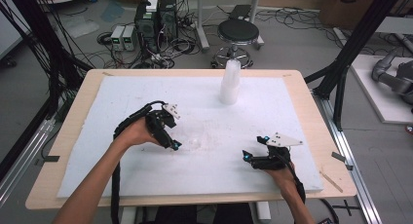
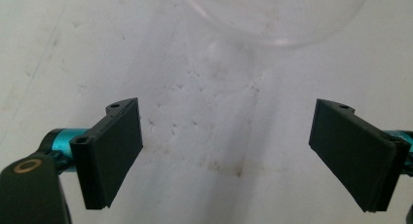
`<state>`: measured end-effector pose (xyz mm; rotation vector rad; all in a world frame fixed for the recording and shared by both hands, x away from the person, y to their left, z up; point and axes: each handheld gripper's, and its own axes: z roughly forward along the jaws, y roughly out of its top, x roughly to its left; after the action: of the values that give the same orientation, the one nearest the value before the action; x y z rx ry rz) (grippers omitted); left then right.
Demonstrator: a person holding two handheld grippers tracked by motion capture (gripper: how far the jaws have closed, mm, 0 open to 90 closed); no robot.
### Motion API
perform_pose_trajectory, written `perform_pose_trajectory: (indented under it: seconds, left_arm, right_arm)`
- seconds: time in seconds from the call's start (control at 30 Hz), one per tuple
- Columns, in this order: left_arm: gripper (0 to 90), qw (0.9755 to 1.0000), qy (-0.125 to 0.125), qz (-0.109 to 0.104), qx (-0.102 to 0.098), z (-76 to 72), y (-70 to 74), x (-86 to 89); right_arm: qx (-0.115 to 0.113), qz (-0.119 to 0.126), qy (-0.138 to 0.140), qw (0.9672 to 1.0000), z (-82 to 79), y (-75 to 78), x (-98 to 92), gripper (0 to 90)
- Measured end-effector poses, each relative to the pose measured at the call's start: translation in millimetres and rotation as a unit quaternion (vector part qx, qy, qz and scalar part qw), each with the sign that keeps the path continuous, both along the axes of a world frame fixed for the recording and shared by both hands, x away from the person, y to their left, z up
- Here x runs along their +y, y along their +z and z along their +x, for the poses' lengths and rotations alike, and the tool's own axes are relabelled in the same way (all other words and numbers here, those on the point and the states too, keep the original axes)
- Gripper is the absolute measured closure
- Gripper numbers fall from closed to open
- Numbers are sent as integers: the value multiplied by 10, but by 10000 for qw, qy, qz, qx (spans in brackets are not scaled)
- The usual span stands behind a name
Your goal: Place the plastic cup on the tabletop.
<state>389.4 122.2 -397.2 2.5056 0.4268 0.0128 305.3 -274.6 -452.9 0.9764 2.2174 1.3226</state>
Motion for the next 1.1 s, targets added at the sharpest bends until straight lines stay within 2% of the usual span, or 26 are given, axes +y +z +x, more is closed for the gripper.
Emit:
perform_pose_trajectory:
  seconds: [0.13,0.2,0.27,0.33,0.37,0.4,0.47,0.53,0.6,0.67,0.7,0.73,0.77,0.8,0.83,0.93,0.97,1.03,1.1]
  left_arm:
    - [122,9998,111,-171,-40,-120,-23,182]
    - [122,9990,161,-413,-107,-202,-39,285]
    - [122,9981,235,-533,-196,-280,-52,394]
    - [122,9958,386,-774,-299,-363,-84,502]
    - [122,9930,553,-985,-334,-412,-113,547]
    - [122,9908,680,-1100,-396,-451,-134,601]
    - [117,9840,933,-1412,-559,-539,-192,694]
    - [116,9754,1192,-1738,-640,-630,-266,771]
    - [116,9646,1450,-2033,-852,-729,-352,842]
    - [116,9540,1721,-2199,-1092,-812,-429,896]
    - [116,9472,1877,-2308,-1195,-850,-466,929]
    - [116,9364,2092,-2501,-1294,-892,-507,964]
    - [116,9299,2208,-2611,-1354,-915,-531,985]
    - [116,9223,2347,-2709,-1446,-942,-559,1005]
    - [116,9187,2421,-2715,-1539,-962,-576,1015]
    - [116,9152,2553,-2629,-1679,-994,-574,1023]
    - [116,9124,2600,-2658,-1709,-1003,-581,1022]
    - [116,9104,2657,-2621,-1784,-1019,-607,1018]
    - [116,9112,2667,-2616,-1737,-1023,-638,1018]
  right_arm:
    - [-2,-3,-27,10000,4,-1,-2,176]
    - [-7,-6,-56,10000,4,0,-3,176]
    - [37,21,-72,10000,2,1,-4,176]
    - [6,31,-96,9999,9,-1,-8,176]
    - [-11,27,-97,9999,11,-2,-9,176]
    - [10,32,-103,9999,8,-1,-7,176]
    - [-23,15,-103,9999,-2,1,-4,176]
    - [-62,21,-122,9999,-15,2,-3,176]
    - [-140,59,-183,9997,-28,3,-12,176]
    - [-214,120,-209,9995,-36,4,-28,176]
    - [-216,163,-225,9994,-44,5,-33,176]
    - [-236,189,-227,9993,-48,5,-41,176]
    - [-246,224,-230,9992,-51,6,-49,176]
    - [-260,255,-250,9990,-53,6,-52,176]
    - [-276,276,-254,9989,-55,5,-59,176]
    - [-270,371,-311,9985,-59,6,-76,176]
    - [-271,388,-309,9984,-57,6,-81,176]
    - [-266,404,-323,9983,-53,5,-84,176]
    - [-280,394,-327,9983,-53,5,-82,176]
